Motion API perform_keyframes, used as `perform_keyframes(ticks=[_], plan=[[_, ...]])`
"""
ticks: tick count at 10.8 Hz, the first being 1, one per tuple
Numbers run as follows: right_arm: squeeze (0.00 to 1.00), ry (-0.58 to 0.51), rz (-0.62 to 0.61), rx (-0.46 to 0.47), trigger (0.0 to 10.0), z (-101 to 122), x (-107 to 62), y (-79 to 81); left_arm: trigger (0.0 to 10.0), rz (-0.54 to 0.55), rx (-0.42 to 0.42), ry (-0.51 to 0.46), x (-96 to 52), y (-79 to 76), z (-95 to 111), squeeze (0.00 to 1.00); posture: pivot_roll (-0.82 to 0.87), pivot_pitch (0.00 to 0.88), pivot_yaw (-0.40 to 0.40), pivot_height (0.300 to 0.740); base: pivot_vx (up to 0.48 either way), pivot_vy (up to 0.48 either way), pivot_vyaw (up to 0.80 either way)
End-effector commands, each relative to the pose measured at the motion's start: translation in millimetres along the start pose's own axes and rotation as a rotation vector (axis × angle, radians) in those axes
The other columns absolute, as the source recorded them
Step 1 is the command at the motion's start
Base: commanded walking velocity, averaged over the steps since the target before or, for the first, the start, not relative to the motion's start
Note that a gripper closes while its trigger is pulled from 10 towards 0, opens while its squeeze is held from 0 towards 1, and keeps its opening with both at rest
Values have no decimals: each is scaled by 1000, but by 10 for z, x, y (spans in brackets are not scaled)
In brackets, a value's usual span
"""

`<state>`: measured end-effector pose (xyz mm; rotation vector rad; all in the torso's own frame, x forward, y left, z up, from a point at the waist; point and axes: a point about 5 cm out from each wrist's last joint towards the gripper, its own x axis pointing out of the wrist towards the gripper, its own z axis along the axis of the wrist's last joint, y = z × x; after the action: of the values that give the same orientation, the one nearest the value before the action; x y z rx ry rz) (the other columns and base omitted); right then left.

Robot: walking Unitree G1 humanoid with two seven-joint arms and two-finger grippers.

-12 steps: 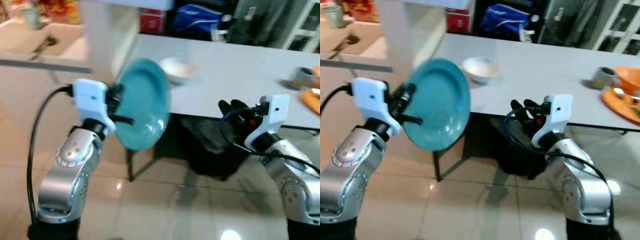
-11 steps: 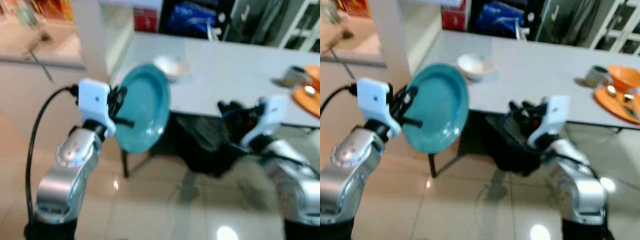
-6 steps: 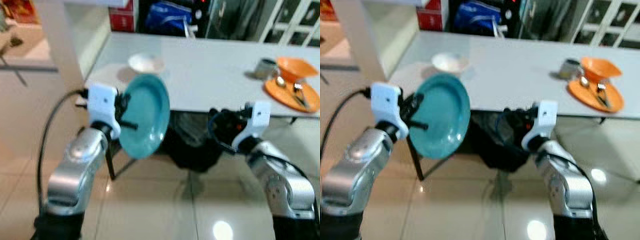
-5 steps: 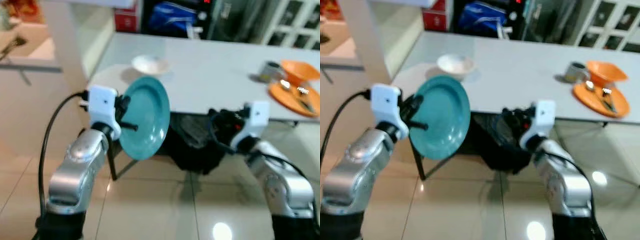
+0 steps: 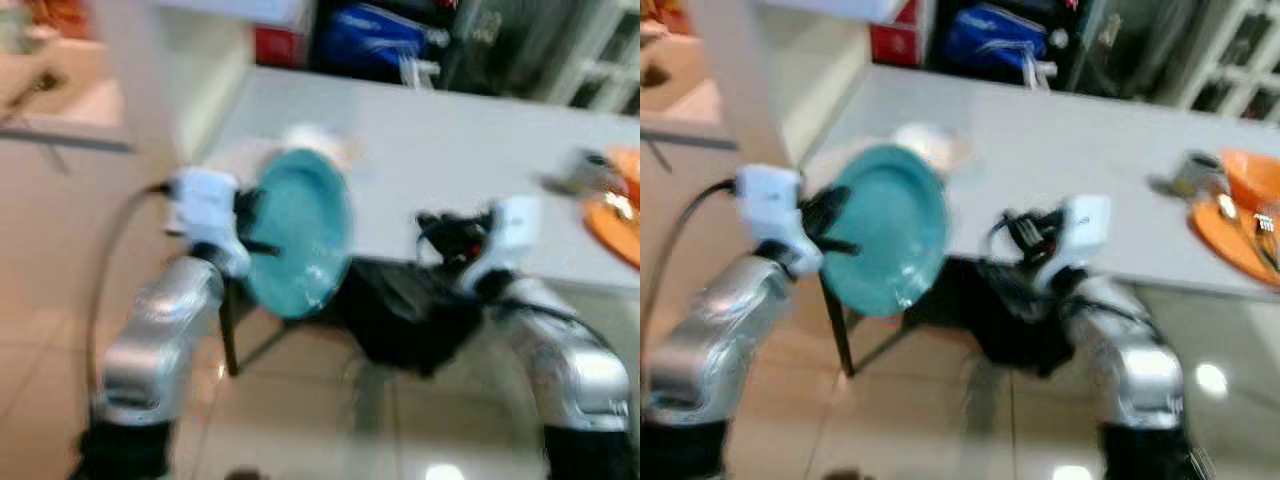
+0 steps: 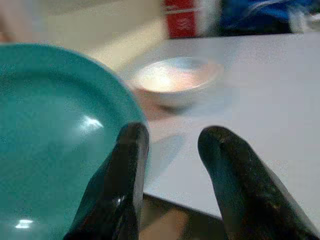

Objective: Setting the table

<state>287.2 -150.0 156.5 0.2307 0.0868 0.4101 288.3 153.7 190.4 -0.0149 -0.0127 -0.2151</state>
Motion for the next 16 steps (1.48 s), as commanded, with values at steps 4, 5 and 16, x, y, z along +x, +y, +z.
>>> perform_keyframes(ticks=[4, 5, 16], plan=[[0, -16, -37, -20, 10000, 87, -76, -157, 10000, -115, -108, -47, 31, -205, 96, 0, -13, 0, -67, 740, 468, 0, 0], [0, -15, -38, -19, 10000, 92, -84, -169, 10000, -95, -149, -43, 38, -167, 100, 0, -17, 0, -64, 740, 469, 0, 0], [0, 194, 458, 98, 10000, 135, -739, -42, 10000, -265, -698, 462, -22, -10, -385, 0, -54, 22, -45, 740, 0, 0, 0]])
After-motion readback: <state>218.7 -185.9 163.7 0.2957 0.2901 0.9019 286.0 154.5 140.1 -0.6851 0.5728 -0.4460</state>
